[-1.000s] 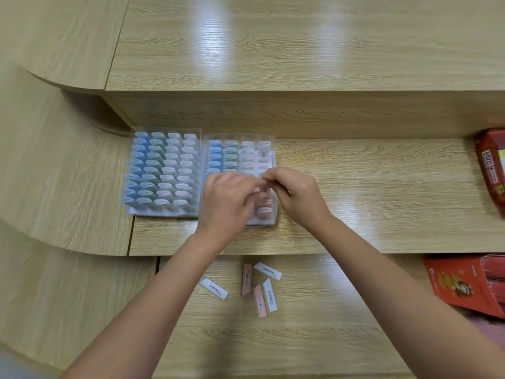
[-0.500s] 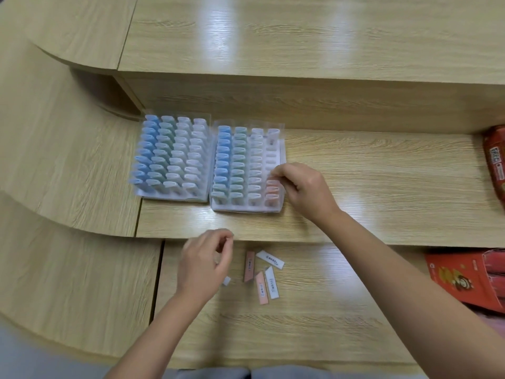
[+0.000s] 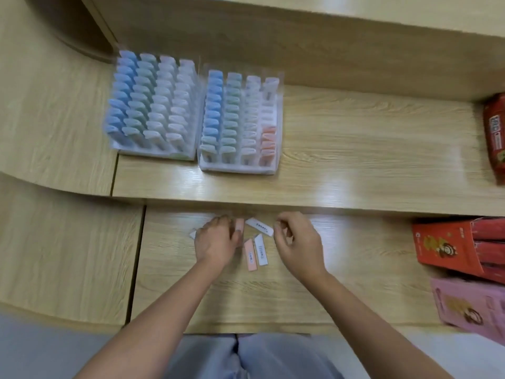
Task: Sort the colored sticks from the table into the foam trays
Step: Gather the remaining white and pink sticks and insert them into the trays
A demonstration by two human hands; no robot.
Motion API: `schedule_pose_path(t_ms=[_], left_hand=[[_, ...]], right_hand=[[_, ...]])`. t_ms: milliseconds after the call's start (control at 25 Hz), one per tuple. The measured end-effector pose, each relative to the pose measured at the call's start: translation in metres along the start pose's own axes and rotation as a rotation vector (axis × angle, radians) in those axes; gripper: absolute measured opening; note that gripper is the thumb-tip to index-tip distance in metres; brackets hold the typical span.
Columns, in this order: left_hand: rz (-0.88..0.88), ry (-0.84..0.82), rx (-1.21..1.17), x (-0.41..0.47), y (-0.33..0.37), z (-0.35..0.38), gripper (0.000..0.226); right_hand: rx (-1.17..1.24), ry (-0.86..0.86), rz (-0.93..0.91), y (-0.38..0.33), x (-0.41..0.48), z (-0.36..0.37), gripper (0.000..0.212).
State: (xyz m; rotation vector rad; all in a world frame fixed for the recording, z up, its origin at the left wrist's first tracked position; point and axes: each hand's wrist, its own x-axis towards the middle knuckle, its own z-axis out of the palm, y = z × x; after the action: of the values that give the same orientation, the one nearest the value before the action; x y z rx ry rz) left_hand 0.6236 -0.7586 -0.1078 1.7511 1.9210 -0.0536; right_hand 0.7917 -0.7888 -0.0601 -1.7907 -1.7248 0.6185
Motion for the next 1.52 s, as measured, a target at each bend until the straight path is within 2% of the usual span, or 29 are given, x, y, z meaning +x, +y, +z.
schedule_pose_path(t_ms=[120, 200, 360, 520, 680, 760, 840, 1000, 1120, 1280, 1400, 1520], left_hand=[[-0.020, -0.051, -0.016, 0.002, -0.007, 0.021, 0.033], [-0.019, -0.043, -0.027, 0.000, -0.010, 0.028, 0.038], [-0.001, -0.023, 0.073, -0.013, -0.016, 0.039, 0.034], [-0.001, -0.033, 0.160, -0.026, -0.013, 0.046, 0.029], [-0.011, -0.107, 0.032, -0.025, -0.014, 0.044, 0.025], [0.038, -0.188, -0.093, -0.028, -0.019, 0.037, 0.019], [0.121, -0.193, -0.140, -0.037, -0.023, 0.022, 0.019], [0.312, -0.033, -0.331, -0.049, -0.019, -0.039, 0.018], [0.527, 0.171, -0.366, -0.045, 0.001, -0.105, 0.021], [0.684, 0.442, -0.378, -0.017, 0.032, -0.191, 0.021], [0.791, 0.555, -0.342, 0.020, 0.052, -0.227, 0.017], [0.878, 0.586, -0.283, 0.058, 0.072, -0.235, 0.016]], right_hand=[[-0.065, -0.278, 0.280, 0.015, -0.033, 0.049, 0.016], [-0.146, -0.356, 0.308, 0.016, -0.036, 0.072, 0.021], [-0.309, -0.372, 0.272, 0.011, -0.034, 0.096, 0.025], [-0.302, -0.325, 0.347, 0.013, -0.034, 0.100, 0.023], [-0.224, -0.344, 0.390, 0.017, -0.031, 0.096, 0.015], [-0.127, -0.362, 0.399, 0.017, -0.031, 0.088, 0.013], [0.032, -0.344, 0.379, 0.012, -0.030, 0.069, 0.004], [0.311, -0.242, 0.274, -0.014, -0.015, 0.005, 0.009], [0.421, -0.104, 0.115, -0.037, 0.014, -0.042, 0.013], [0.501, 0.147, -0.087, -0.066, 0.062, -0.087, 0.015], [0.534, 0.282, -0.130, -0.077, 0.098, -0.097, 0.026], [0.492, 0.328, -0.156, -0.076, 0.131, -0.091, 0.027]])
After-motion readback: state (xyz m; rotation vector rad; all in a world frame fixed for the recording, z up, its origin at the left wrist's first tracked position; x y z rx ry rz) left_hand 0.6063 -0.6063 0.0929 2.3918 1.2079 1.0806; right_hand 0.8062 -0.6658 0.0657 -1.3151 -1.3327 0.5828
